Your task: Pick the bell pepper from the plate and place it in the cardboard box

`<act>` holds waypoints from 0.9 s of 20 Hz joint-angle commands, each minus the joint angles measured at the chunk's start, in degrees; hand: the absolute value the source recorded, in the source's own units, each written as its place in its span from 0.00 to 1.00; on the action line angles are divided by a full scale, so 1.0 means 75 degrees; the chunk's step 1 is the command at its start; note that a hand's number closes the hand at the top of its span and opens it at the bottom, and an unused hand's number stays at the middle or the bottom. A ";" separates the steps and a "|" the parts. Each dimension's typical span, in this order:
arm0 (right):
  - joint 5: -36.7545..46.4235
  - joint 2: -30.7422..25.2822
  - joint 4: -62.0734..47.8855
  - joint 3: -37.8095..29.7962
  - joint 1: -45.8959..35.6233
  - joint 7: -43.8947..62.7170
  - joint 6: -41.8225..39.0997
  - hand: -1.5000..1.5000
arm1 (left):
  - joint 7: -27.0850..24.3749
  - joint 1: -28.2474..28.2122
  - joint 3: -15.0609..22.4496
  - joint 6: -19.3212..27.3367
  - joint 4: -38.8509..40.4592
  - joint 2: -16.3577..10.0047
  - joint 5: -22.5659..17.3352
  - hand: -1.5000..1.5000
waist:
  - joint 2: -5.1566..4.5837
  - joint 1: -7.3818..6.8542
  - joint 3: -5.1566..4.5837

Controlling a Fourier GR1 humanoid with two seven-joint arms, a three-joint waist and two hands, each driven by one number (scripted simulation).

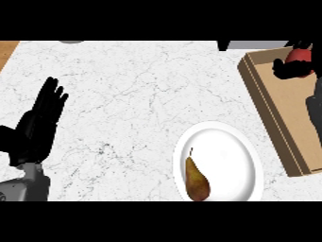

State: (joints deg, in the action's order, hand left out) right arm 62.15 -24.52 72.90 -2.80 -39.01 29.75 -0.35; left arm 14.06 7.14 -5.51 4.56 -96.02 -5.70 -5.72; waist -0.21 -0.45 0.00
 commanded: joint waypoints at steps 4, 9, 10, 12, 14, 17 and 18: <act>-0.0039 -0.0567 -0.1937 0.0078 0.0050 -0.0171 -0.1911 0.00 | -0.0177 -0.0210 0.0106 -0.0231 -0.0087 -0.0017 -0.0050 0.50 | -0.0019 -0.0107 -0.0005; -0.0543 -0.0639 -0.3385 -0.0799 -0.0323 -0.1619 -0.0339 0.00 | -0.0081 0.0300 0.0035 -0.0018 0.0344 0.0036 0.0050 0.50 | -0.0024 -0.0041 0.0005; -0.0627 -0.0652 -0.3341 -0.0908 -0.0114 -0.1869 -0.0002 0.00 | 0.0117 0.0014 0.0089 0.0061 -0.0236 0.0044 0.0071 0.50 | -0.0007 -0.0052 0.0007; -0.0627 -0.0489 -0.2940 -0.0958 -0.0307 -0.2001 0.0757 0.00 | 0.0231 0.0294 0.0182 0.0290 -0.0079 0.0201 0.0201 0.50 | -0.0008 -0.0022 0.0011; -0.0637 -0.0073 -0.2733 -0.0989 -0.0125 -0.2289 0.1843 0.00 | -0.0093 -0.0096 0.0067 -0.0059 -0.0067 0.0050 0.0004 0.50 | -0.0009 -0.0059 0.0011; -0.1423 -0.0208 -0.2454 -0.1692 -0.0362 -0.3131 0.2545 0.00 | -0.0059 -0.0067 -0.0003 0.0016 0.0050 0.0111 -0.0044 0.50 | -0.0009 -0.0013 0.0016; -0.1701 -0.0109 -0.2352 -0.1837 -0.0691 -0.3006 0.2344 0.00 | 0.0051 0.0135 -0.0002 0.0007 0.0105 0.0007 0.0018 0.50 | 0.0006 0.0008 0.0011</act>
State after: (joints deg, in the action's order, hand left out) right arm 54.27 -26.44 53.14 -12.73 -41.76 10.92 12.52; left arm 14.19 7.13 -4.98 4.62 -96.30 -5.26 -5.42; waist -0.30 -0.79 0.12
